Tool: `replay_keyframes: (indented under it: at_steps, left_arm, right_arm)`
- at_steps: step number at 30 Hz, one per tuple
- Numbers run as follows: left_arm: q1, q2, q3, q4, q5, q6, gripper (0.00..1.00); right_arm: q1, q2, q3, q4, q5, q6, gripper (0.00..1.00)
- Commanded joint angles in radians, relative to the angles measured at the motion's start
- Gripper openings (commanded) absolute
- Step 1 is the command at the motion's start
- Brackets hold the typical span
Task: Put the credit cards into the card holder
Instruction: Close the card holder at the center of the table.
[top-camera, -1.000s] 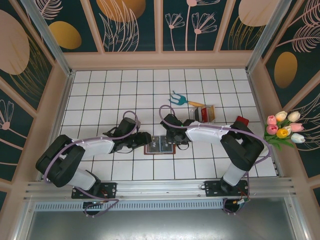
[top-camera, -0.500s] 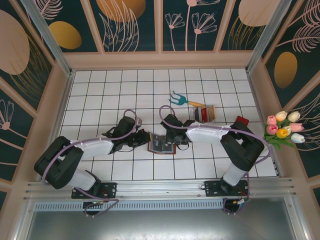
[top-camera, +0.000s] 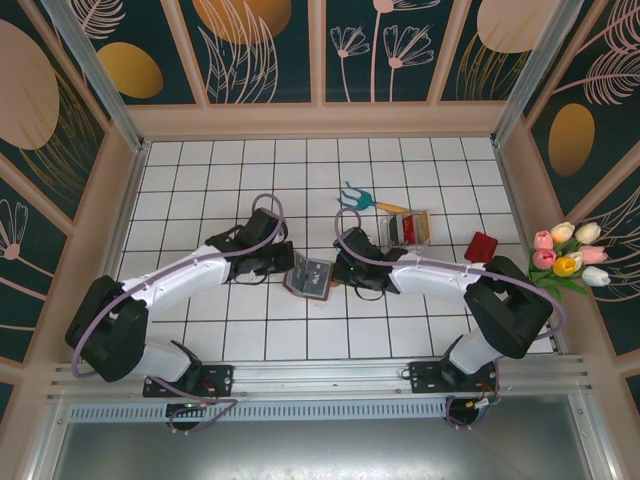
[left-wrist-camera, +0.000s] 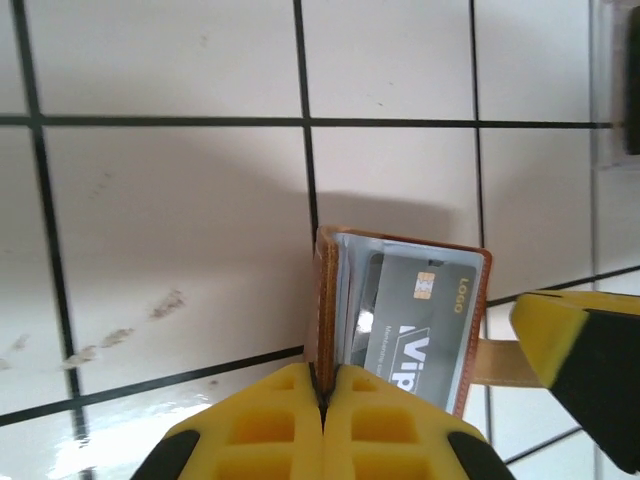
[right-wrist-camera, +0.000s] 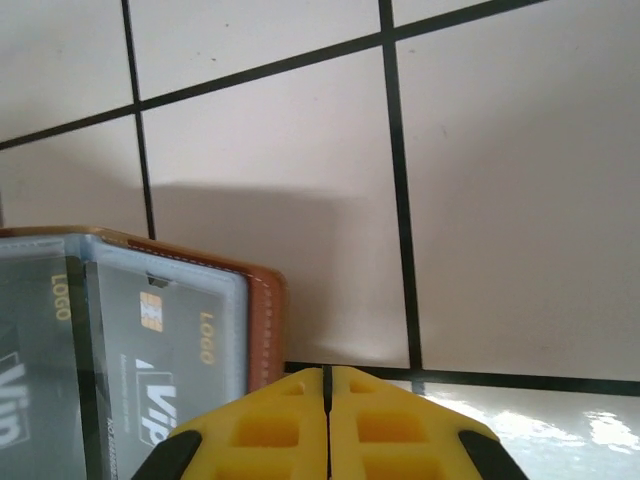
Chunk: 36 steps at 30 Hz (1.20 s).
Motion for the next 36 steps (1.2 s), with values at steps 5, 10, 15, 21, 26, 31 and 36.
replay_keyframes:
  at_steps: [5,10,15,21,26,31,36]
  left_arm:
    - [-0.126,0.178,0.243,-0.254,-0.246,0.048,0.0]
    - [-0.198,0.319,0.322,-0.2,-0.182,0.021,0.0]
    - [-0.221,0.357,0.303,-0.032,-0.002,-0.019,0.24]
    - [-0.22,0.381,0.186,0.192,0.168,-0.087,0.43]
    - [-0.221,0.36,0.115,0.329,0.237,-0.139,0.45]
    - [-0.211,0.202,0.078,0.328,0.119,-0.136,0.54]
    - [-0.163,0.025,-0.045,0.293,-0.053,-0.13,0.69]
  right_arm:
    - [-0.039,-0.032,-0.149,0.356,-0.169,0.125,0.06]
    - [-0.057,-0.025,-0.218,0.443,-0.183,0.181,0.07]
    - [-0.074,-0.052,-0.273,0.479,-0.174,0.207,0.07]
    - [-0.102,-0.093,-0.304,0.441,-0.162,0.212,0.1]
    - [-0.119,-0.125,-0.307,0.377,-0.137,0.2,0.1]
    - [-0.152,-0.161,-0.294,0.338,-0.16,0.142,0.1]
    - [-0.175,-0.163,-0.257,0.307,-0.199,0.065,0.1]
